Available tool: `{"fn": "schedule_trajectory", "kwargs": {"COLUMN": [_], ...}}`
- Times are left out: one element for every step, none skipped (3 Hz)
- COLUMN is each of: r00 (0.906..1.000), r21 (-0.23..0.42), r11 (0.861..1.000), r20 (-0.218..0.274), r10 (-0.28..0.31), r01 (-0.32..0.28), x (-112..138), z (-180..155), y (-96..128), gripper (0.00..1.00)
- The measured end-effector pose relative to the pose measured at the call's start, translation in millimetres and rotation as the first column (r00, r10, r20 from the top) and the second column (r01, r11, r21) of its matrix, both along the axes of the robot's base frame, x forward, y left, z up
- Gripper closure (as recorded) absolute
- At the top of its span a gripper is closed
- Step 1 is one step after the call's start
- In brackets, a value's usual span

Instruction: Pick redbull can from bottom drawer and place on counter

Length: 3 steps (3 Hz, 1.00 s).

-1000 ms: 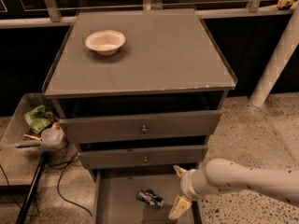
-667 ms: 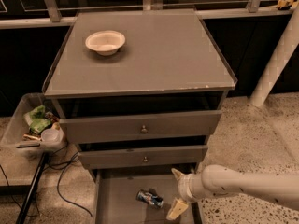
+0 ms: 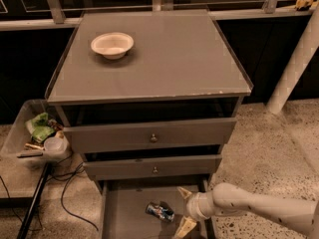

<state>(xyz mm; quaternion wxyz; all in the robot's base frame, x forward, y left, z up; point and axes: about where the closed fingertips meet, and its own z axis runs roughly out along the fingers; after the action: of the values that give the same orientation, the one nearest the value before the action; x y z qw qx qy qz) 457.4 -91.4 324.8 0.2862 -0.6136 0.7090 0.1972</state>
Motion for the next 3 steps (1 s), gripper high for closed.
{"fn": "schedule_trajectory", "kwargs": {"r00": [0.9999, 0.998, 0.9894], "r21": [0.033, 0.072, 0.09], "r11": [0.999, 0.996, 0.988], "r20": [-0.012, -0.038, -0.086], "r10": [-0.006, -0.051, -0.116], "r01": [0.006, 0.054, 0.124], "x": [11.7, 24.6, 33.0], "z": [-31.6, -59.2, -84.8], "y": [-2.1, -8.0, -10.4], "gripper": [0.0, 0.0, 0.0]}}
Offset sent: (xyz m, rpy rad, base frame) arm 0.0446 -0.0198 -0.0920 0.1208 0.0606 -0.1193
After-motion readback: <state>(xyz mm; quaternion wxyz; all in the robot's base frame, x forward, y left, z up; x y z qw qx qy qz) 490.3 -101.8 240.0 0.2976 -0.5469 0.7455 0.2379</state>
